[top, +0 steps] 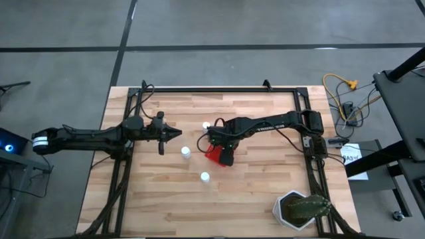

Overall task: Pick and place pill bottles into a basket
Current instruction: Put the white pill bottle into the red basket

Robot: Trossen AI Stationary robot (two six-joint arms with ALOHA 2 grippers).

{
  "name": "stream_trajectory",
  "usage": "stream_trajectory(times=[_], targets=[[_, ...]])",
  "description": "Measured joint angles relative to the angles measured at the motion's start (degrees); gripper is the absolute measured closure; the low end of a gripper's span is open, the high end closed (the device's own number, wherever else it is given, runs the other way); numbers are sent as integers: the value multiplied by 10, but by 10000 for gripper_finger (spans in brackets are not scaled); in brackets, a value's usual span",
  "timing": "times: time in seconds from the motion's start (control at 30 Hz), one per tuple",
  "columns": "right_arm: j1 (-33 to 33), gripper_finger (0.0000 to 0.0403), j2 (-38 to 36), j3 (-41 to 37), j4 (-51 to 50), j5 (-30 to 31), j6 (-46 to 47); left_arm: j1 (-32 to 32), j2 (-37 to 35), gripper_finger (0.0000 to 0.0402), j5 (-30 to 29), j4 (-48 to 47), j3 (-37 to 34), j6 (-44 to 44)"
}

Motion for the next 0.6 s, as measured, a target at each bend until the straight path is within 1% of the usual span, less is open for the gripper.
stream_trajectory(times=[0.13,0.4,0.6], targets=[[0,236,0,0,-1,0,0,0,0,384,0,0,0,0],[0,236,0,0,-2,-1,0,0,0,384,0,0,0,0],[0,221,0,0,-3,-3,0,0,0,384,0,0,0,0]])
